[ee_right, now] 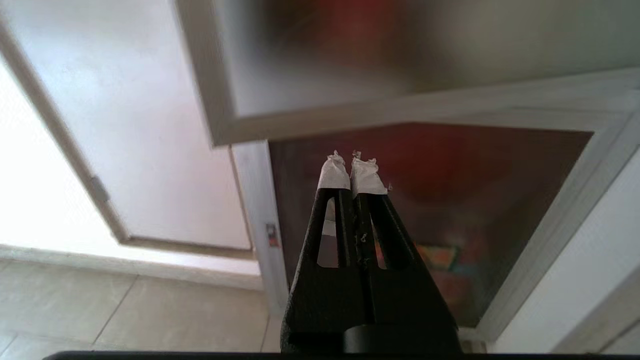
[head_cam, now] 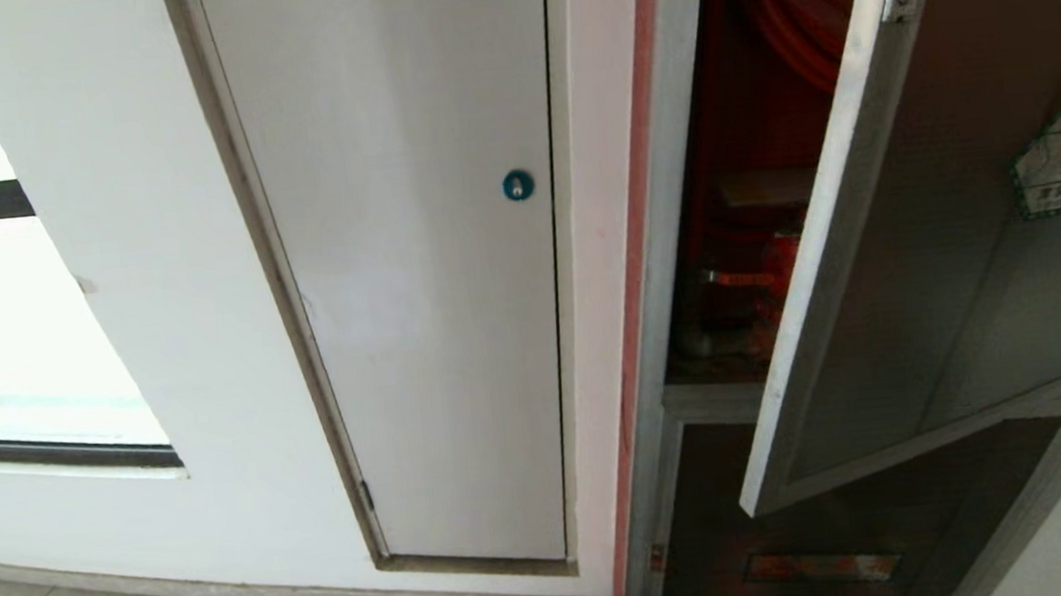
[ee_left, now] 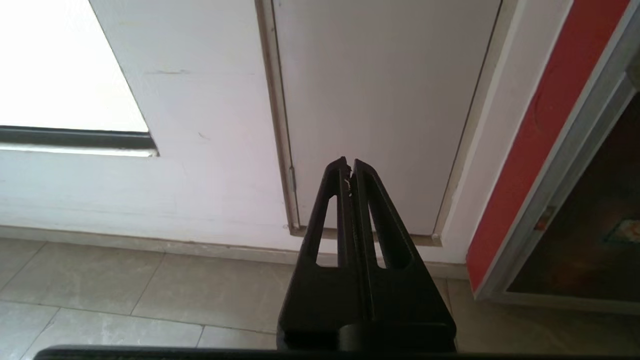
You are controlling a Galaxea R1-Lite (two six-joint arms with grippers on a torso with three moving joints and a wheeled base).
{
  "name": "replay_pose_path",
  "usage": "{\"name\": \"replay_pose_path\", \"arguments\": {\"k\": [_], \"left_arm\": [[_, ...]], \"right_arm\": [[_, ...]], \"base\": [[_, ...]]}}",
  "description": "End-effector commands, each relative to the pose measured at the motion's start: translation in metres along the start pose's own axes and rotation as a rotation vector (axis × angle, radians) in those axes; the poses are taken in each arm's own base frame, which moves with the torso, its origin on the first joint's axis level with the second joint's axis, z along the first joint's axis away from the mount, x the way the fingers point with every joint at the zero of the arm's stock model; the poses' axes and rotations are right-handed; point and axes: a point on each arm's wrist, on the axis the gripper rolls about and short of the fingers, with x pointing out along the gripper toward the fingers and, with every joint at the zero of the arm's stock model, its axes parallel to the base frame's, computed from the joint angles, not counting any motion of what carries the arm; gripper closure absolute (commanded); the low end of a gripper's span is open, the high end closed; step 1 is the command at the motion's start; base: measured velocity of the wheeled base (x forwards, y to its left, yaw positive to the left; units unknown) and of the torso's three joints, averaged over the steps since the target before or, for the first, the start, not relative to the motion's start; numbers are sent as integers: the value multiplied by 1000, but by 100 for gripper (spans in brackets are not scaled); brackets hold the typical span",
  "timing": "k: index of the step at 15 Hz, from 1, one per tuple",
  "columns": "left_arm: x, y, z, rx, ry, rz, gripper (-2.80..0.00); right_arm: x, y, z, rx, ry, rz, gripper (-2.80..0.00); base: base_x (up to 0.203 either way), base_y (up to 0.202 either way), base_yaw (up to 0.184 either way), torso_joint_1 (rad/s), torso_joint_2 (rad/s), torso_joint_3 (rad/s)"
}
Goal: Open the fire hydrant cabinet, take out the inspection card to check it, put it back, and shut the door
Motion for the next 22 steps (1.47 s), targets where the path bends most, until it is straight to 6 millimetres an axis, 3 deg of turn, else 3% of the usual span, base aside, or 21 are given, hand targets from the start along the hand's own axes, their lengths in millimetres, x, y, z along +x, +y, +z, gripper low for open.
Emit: {"name": "replay_pose_path", "arguments": {"k": [1,16,22], "left_arm": [[0,0,0,1,1,0,0],[0,0,0,0,1,1,0],[0,0,0,-5,-1,2,0]], "right_arm": [[0,0,-1,0,5,0,0],[0,0,-1,0,6,0,0],[0,0,-1,0,5,0,0]], "base": [[196,0,2,-2,5,2],[195,0,-1,2,3,2],[35,0,1,4,2,0]]}}
